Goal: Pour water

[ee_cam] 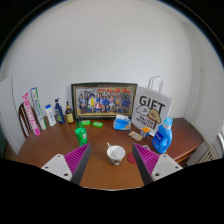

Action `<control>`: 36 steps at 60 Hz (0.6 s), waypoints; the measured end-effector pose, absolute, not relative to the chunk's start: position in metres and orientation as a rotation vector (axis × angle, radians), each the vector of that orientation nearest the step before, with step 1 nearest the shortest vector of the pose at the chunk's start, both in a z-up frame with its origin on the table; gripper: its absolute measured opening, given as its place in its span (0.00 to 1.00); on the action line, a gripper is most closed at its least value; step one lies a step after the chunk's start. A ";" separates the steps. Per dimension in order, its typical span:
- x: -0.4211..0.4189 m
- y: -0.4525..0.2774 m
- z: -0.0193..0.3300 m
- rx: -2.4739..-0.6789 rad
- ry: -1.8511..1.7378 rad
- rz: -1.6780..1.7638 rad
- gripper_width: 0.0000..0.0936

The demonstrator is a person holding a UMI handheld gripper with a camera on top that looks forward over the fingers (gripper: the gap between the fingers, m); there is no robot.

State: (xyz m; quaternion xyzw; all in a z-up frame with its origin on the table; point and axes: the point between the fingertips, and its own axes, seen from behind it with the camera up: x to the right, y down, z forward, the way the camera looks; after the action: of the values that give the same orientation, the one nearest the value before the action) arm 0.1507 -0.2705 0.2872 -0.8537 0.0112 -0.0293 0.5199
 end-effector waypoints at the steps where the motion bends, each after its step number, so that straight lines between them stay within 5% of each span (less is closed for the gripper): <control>1: 0.150 -0.270 0.287 -2.049 0.025 -0.072 0.91; 16: 0.112 -0.247 0.257 -2.087 -0.037 -0.039 0.91; 36: 0.029 -0.161 0.172 -2.064 -0.037 0.050 0.91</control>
State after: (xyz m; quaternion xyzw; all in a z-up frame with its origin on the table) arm 0.0294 -0.1610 0.1720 -0.8582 -0.0155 0.0207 0.5127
